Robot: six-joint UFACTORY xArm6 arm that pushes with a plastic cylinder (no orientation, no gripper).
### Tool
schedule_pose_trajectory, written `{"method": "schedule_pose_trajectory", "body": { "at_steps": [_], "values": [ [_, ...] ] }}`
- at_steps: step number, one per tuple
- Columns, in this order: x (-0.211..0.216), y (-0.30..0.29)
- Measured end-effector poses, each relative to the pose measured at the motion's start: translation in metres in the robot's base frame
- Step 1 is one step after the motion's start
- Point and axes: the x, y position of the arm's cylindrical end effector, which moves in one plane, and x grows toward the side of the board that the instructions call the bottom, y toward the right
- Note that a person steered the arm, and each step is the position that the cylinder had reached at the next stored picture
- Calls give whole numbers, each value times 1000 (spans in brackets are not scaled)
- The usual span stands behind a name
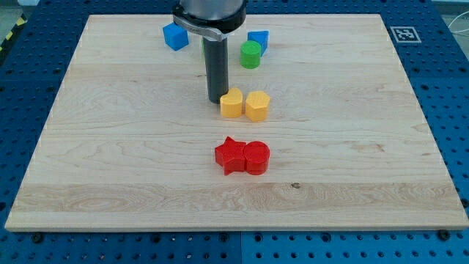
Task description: Move your arm towards green star
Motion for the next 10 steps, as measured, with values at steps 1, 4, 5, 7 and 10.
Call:
{"method": "schedule_pose_trajectory", "body": {
  "at_steps": [1,4,5,7,10],
  "values": [
    [4,0],
    [11,-21],
    [4,-61],
    [-11,-66],
    [-49,-88]
  ]
}}
